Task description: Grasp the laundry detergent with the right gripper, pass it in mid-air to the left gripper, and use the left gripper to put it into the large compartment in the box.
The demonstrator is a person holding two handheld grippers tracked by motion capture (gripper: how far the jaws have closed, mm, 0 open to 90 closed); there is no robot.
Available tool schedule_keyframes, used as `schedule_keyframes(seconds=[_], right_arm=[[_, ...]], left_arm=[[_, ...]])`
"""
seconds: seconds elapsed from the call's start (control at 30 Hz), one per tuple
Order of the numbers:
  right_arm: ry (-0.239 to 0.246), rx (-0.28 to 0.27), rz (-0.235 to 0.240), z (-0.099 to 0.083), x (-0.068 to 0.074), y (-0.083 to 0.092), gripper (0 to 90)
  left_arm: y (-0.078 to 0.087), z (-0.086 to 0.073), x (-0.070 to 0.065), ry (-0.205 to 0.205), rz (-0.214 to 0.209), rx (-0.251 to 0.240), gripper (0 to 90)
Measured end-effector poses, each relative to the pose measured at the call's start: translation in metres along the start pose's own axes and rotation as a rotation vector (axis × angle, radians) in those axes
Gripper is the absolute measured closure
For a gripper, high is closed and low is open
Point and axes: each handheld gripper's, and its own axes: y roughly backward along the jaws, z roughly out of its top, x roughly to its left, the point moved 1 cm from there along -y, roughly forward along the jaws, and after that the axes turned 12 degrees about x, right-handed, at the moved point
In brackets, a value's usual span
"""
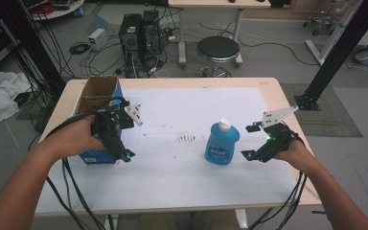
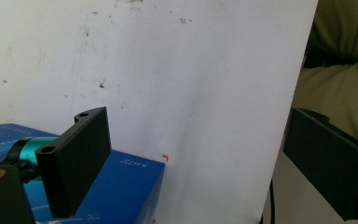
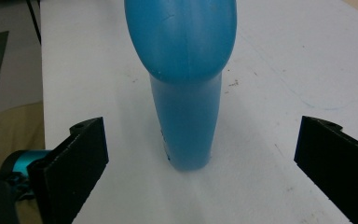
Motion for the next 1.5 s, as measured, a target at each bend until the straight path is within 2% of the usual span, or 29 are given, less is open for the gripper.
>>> schedule_keyframes(seconds=[0.4, 0.87, 1.5], right_arm=[[-0.003, -0.045, 0.035, 0.001, -0.001, -0.024, 1.6], [0.012, -0.086, 0.055, 0.007, -0.002, -0.045, 1.7], [0.007, -0.16, 0.052, 0.01, 0.0, -0.065, 1.7]], left_arm=[[-0.003, 0.001, 0.001, -0.007, -0.005, 0.007, 7.6], [-0.004, 0.004, 0.001, -0.007, -0.008, 0.011, 7.6], [-0.005, 0.002, 0.001, -0.005, -0.012, 0.021, 7.6]])
